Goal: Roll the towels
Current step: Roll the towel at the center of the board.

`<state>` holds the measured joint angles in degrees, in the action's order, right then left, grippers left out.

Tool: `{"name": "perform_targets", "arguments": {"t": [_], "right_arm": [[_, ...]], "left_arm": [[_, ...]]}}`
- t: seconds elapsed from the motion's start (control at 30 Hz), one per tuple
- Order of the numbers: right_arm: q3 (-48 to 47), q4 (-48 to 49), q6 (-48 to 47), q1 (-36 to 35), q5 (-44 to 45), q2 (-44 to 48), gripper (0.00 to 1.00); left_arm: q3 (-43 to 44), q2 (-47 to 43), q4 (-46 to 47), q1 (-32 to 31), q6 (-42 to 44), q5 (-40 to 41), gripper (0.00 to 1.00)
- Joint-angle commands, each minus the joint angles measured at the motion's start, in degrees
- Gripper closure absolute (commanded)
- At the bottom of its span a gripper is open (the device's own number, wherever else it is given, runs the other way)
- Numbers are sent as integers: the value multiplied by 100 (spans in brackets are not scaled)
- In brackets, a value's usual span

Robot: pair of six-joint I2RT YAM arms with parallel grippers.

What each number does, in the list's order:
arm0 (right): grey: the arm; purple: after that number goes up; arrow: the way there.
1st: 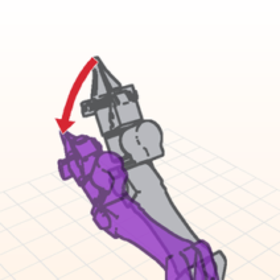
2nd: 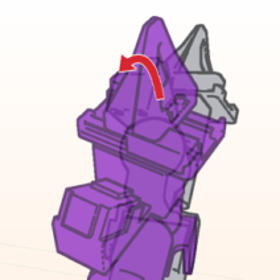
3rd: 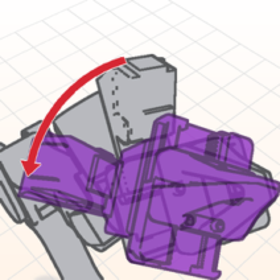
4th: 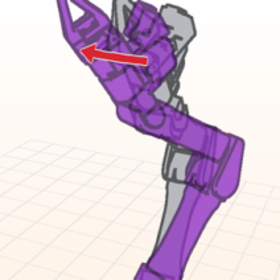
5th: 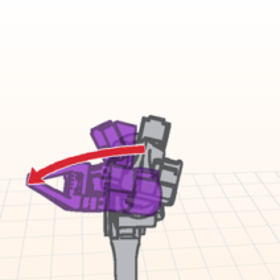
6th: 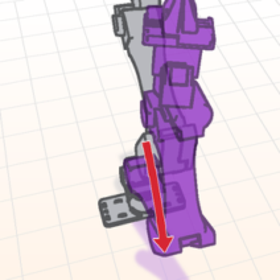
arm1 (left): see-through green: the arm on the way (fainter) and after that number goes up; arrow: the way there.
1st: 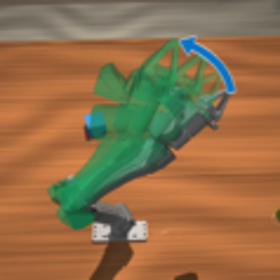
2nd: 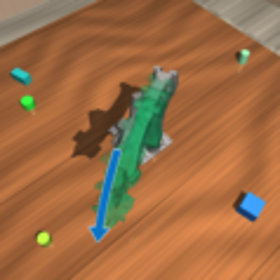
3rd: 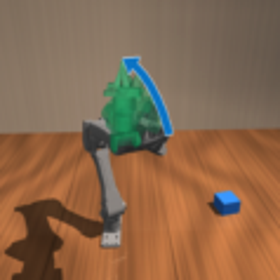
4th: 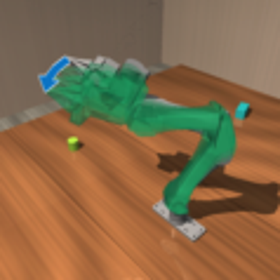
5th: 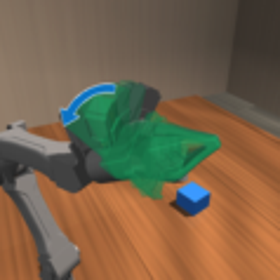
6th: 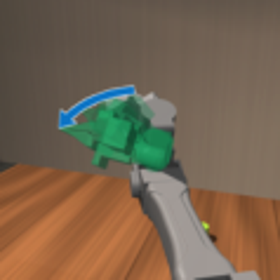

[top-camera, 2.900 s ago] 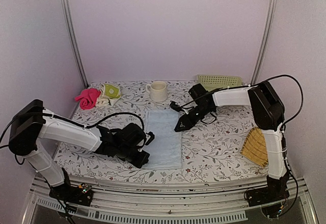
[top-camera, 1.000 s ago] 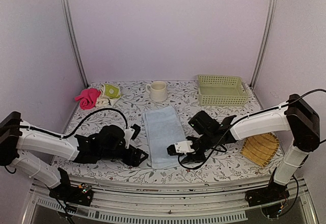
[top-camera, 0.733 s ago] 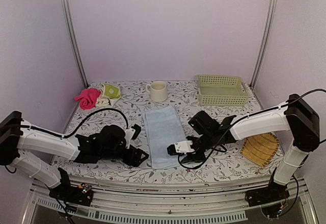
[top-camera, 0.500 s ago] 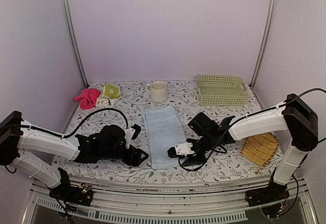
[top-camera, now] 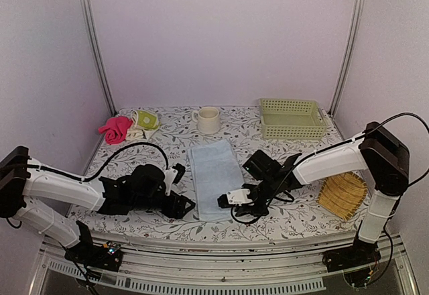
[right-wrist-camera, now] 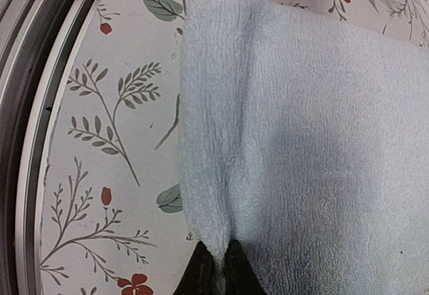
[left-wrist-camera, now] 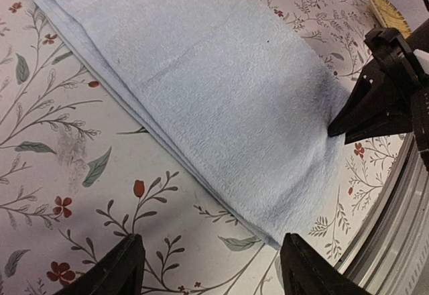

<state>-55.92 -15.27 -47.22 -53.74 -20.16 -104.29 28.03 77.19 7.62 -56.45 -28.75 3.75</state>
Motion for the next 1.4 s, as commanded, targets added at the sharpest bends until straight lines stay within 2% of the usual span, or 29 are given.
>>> {"name": "perform_targets", "arguments": {"t": [0.0,0.1,0.3,0.4,0.53,0.77,0.93,1.13,1.23,1.37], "right_arm": [[-104,-530,20,-26,-15,-222,94],[-333,-1032,78,-24,-577,-132,97],[-971,-2215,204,230,-2143,-382,97],[-1285,-2732,222,474,-2822,-756,97],[-1718,-3243,228,691,-3363,-1278,98],[-1992,-3641,84,831,-3669,-1764,98],[-2090,-3755,55,844,-3647,-1957,98],[-2119,-3785,47,860,-3659,-2018,98],[-2166,-3816,22,885,-3683,-2038,97],[-2206,-3895,-10,932,-3792,-2104,97]], "left_arm": [[46,-105,-32,51,133,0,29],[-17,-298,128,-130,463,-328,33],[-429,-711,816,-1169,1333,403,32],[-485,-586,842,-1456,1722,556,32],[-380,-79,886,-1719,2032,685,37],[415,1085,1117,-2119,2835,815,42],[1134,1827,938,-2234,3342,1128,46],[1581,2218,644,-2340,3799,1272,47],[1675,2385,521,-2336,3888,1220,52],[1634,2427,508,-2335,3845,1191,54]]}}
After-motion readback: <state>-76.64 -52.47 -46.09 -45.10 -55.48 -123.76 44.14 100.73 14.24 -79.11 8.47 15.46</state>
